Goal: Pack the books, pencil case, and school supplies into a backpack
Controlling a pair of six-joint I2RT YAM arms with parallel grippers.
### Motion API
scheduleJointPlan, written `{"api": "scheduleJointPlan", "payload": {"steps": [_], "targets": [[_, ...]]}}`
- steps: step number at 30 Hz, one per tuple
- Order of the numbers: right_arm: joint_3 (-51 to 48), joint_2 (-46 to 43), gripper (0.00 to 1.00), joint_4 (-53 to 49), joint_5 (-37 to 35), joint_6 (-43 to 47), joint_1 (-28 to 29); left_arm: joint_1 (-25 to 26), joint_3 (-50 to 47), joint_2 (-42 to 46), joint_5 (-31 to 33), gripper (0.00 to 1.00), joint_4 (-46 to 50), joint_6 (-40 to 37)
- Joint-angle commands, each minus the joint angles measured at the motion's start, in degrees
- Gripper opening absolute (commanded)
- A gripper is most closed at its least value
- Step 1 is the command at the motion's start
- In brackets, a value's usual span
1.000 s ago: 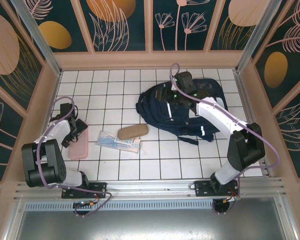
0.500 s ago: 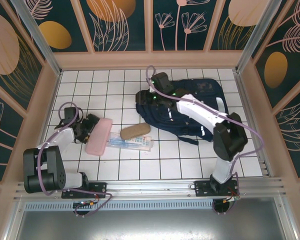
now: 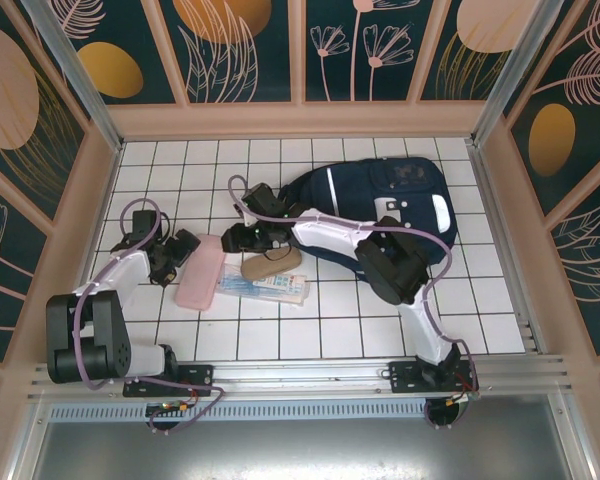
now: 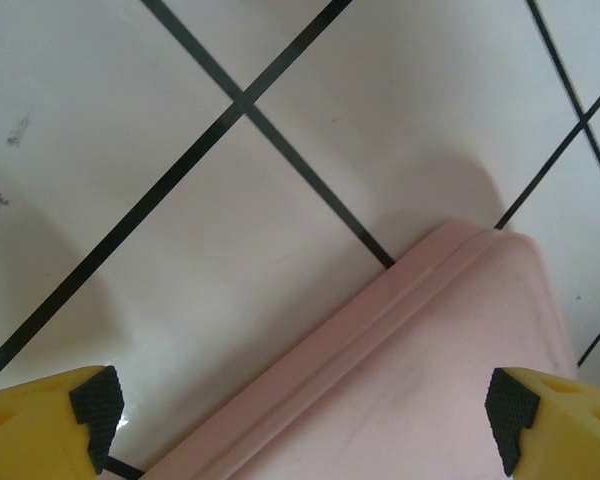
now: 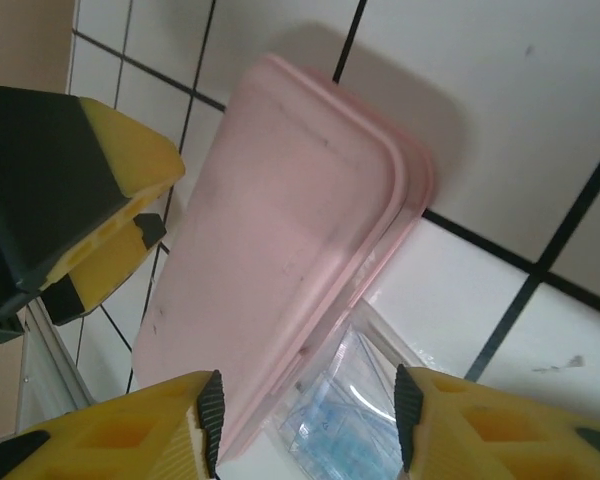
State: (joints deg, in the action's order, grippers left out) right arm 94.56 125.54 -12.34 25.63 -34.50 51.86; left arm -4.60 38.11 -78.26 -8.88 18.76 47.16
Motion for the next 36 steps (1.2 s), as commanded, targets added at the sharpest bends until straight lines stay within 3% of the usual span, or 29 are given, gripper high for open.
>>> {"api": "scheduleJointPlan", "payload": {"steps": [1, 13, 21, 30, 36], "targets": [[2.91, 2.52, 0.50, 2.47, 3.14, -2.23, 0.60, -0.14, -1.93, 1.10, -0.03, 0.94, 2.20, -1.26], [14.58, 13.30, 0.48, 0.53, 6.02, -4.09, 1.78, -0.15, -6.31, 8.19, 0.94, 0.93, 5.22, 1.05], [35.50, 24.14, 0.48, -7.46, 7.29, -2.12, 0.55, -0.12, -9.11, 10.71, -1.42, 0.93, 3.83, 2.30], [14.07, 12.08, 0.50, -3.33, 6.25, -0.92, 1.87, -0.10, -12.71, 11.19, -4.16, 0.89, -0.57, 3.33], [9.95, 10.44, 0.39, -2.19, 7.78, -1.71, 3.60, -0.15, -12.75, 12.25, -3.86, 0.84, -2.34, 2.51]]}}
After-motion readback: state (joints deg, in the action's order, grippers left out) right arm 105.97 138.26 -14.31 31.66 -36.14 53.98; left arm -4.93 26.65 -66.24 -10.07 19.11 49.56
